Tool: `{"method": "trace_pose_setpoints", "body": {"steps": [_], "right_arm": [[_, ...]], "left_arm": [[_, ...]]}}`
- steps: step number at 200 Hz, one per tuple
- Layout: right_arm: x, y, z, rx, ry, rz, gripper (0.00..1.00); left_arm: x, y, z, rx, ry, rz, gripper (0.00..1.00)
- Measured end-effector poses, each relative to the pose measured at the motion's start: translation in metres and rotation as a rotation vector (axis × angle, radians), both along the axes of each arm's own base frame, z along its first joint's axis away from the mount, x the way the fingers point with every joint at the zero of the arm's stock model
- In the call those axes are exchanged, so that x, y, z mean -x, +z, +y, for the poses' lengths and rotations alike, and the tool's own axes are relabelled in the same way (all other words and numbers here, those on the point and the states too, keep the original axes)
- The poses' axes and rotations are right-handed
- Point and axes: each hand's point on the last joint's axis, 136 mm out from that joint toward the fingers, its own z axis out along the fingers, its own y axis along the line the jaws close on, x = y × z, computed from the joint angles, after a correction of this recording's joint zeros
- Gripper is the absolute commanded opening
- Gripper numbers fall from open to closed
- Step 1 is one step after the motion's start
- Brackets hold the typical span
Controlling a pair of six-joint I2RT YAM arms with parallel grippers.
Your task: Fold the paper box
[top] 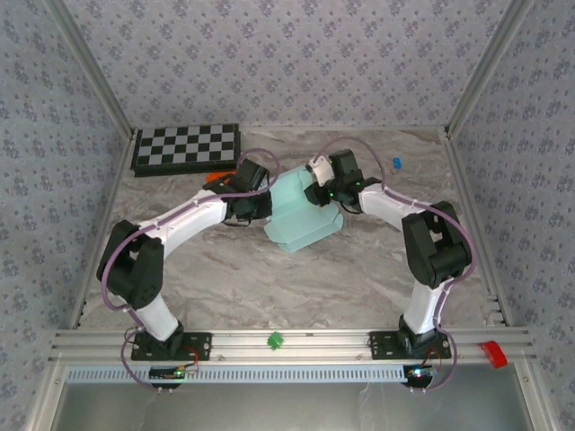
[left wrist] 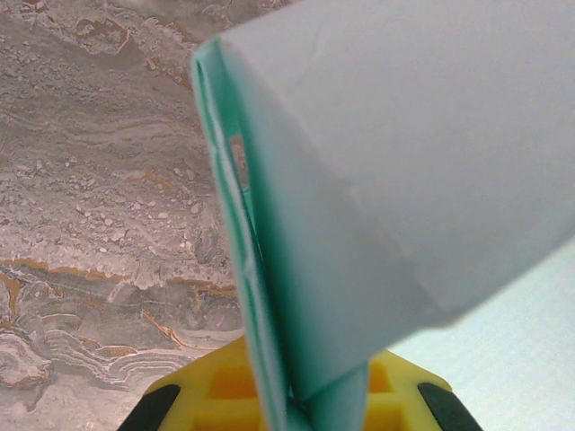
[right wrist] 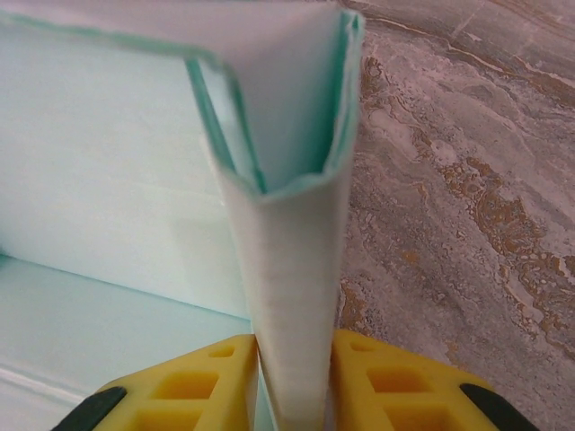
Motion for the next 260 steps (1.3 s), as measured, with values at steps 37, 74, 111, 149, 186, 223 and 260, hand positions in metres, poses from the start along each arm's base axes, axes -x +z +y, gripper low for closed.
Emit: {"method": "trace_pose_setpoints", "body": {"steps": [37,74,111,149,186,223,260], "right_arm": [[-0.001,-0.004,0.001,-0.003,-0.005,0.015,0.34],[-0.003,-0.005,0.003,-0.005,-0.009,0.019,0.31],[-0.004,-0.006,0.002,0.002,-0.016,0.016,0.28],[-0.006,-0.007,-0.001,0.034,-0.049,0.003,0.24],[-0.011,-0.008,-0.006,0.085,-0.114,-0.018,0.23],[-0.019,-0.003,-0.016,0.128,-0.204,-0.043,0.24],[-0.023,-0.002,-0.022,0.138,-0.252,-0.038,0.29]], "left_arm": [[-0.002,0.002,-0.002,0.012,-0.003,-0.010,0.00],[-0.002,0.003,-0.004,0.018,-0.006,-0.011,0.00],[-0.003,0.003,-0.004,0.017,-0.005,-0.012,0.00],[-0.003,0.003,-0.004,0.017,-0.005,-0.014,0.00],[-0.004,0.004,-0.005,0.022,-0.006,-0.019,0.00],[-0.007,0.010,-0.010,0.045,-0.012,-0.036,0.00],[-0.007,0.012,-0.015,0.061,-0.025,-0.042,0.00]]}}
